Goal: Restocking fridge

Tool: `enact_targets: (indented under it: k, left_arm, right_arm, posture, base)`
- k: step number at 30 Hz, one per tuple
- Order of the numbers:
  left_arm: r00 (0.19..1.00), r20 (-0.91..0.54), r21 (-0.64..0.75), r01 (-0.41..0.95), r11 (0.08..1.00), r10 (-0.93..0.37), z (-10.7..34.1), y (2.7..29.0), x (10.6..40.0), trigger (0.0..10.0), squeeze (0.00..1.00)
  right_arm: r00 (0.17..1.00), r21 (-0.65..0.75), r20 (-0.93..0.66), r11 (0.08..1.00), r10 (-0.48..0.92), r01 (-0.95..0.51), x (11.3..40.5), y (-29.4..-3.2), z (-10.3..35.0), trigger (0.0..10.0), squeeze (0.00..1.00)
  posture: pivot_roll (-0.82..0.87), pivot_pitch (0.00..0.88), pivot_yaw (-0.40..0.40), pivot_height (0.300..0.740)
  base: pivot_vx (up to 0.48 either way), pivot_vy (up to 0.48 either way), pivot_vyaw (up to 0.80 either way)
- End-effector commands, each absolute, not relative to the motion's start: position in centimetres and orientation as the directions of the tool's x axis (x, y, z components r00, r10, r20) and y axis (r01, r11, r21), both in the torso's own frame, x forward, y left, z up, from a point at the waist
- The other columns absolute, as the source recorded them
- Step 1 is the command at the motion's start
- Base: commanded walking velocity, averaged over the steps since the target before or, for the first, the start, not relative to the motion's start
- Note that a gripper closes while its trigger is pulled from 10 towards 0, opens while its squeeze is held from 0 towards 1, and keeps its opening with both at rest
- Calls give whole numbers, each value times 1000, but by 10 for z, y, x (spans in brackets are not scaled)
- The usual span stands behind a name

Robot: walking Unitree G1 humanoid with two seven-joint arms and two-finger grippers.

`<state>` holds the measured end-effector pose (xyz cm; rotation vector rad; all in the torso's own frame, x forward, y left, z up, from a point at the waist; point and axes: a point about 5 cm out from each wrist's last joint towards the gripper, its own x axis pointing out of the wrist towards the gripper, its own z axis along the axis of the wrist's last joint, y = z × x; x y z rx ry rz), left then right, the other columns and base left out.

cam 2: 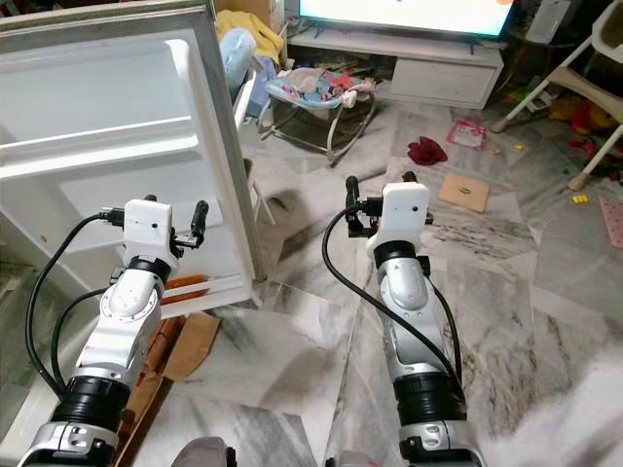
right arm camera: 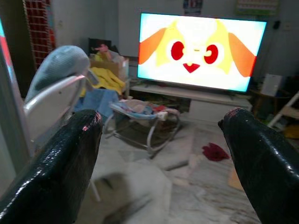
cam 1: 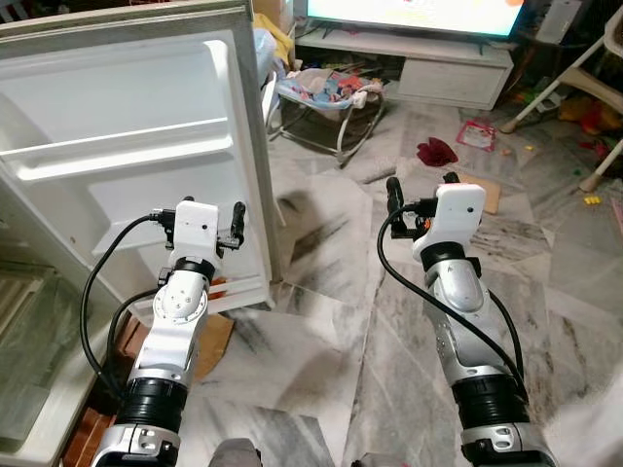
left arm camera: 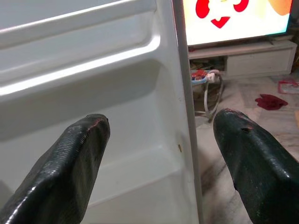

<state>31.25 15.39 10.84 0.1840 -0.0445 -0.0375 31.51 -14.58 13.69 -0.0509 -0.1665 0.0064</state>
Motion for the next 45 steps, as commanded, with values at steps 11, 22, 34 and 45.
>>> enact_targets:
  k: [11, 22, 34, 45]
  left_arm:
    - [998, 56, 203, 0, 979, -12, 108, 162, 309, 10000, 0]
    - [999, 47, 200, -19, 980, 10, 106, 164, 307, 10000, 0]
    - [999, 41, 208, -33, 978, 25, 106, 167, 307, 10000, 0]
    - [998, 27, 217, -55, 975, 50, 104, 169, 306, 10000, 0]
  right_arm:
    - [987, -79, 159, 997, 37, -24, 311, -145, 132, 10000, 0]
    - [984, -102, 156, 992, 87, -71, 309, -140, 131, 10000, 0]
    - [977, -91, 162, 988, 135, -122, 305, -133, 130, 10000, 0]
    - [963, -99, 160, 974, 217, -203, 304, -124, 130, 10000, 0]
  posture:
    - [-4, 0, -21, 740]
    - [-1, 0, -21, 740]
    - [1, 0, -18, 740]
    - [4, 0, -18, 740]
  base:
    - [56, -24, 0]
    - [343, -328, 265]
    - [350, -314, 674]
    - [385, -276, 724]
